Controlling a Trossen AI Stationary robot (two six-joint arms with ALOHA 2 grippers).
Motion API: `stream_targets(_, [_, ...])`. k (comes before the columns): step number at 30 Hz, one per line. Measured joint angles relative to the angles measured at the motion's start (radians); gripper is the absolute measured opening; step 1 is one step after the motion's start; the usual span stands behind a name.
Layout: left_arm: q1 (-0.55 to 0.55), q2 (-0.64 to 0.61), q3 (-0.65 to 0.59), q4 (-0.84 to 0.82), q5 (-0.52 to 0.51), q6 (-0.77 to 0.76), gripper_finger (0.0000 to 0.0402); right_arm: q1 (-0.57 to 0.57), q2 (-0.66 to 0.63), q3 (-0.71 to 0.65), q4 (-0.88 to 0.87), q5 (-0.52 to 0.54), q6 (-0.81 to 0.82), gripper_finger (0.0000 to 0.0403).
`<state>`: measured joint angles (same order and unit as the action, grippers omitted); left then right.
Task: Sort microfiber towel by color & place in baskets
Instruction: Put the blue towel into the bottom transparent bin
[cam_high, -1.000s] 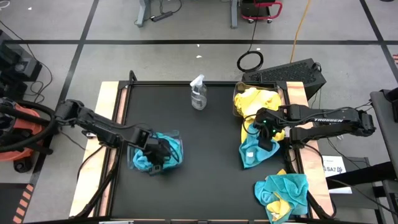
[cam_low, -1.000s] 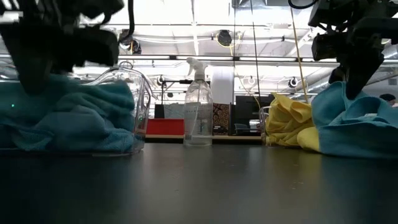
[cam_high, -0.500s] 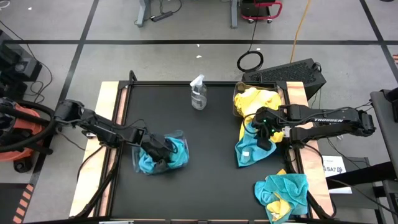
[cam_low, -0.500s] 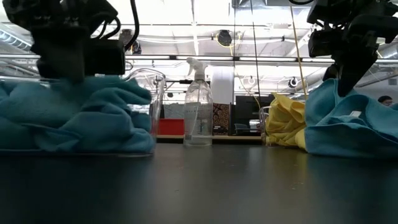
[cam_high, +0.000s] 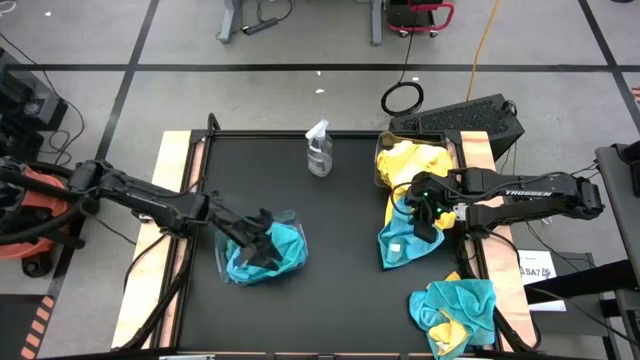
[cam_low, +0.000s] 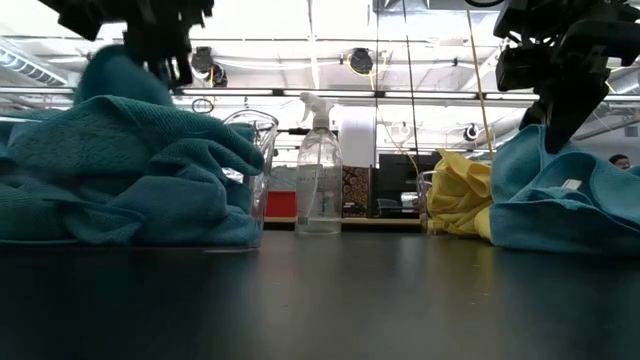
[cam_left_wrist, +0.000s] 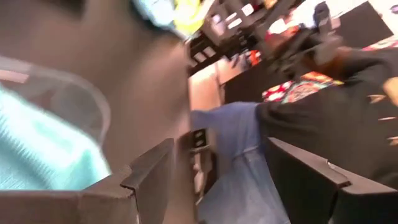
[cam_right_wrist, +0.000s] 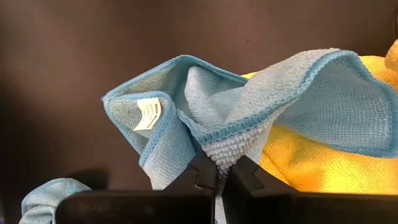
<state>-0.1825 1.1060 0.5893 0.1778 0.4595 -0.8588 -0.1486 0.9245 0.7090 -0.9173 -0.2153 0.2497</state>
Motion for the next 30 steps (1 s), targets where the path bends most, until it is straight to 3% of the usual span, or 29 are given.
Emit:
stream_targets(8, [0.0, -0.095, 0.002, 0.118, -0.043, -0.013, 0.0255, 0.0, 0.0, 0.0, 0.002, 0.0, 0.002, 0.0])
stream_targets(21, [-0.001, -0.08, 0.003, 0.04, -0.293, 0.294, 0.0255, 0.0, 0.0, 0.0, -0.04, -0.03, 0.038, 0.0005])
stream_targets(25, [-0.001, -0.08, 0.003, 0.096, -0.303, 0.317, 0.0255, 0.0, -0.016, 0.0, -0.033, -0.042, 0.057, 0.005])
stream_targets(30, [-0.001, -0.08, 0.003, 0.143, -0.304, 0.324, 0.0255, 0.0, -0.046, 0.046, 0.026, -0.052, 0.083, 0.0161])
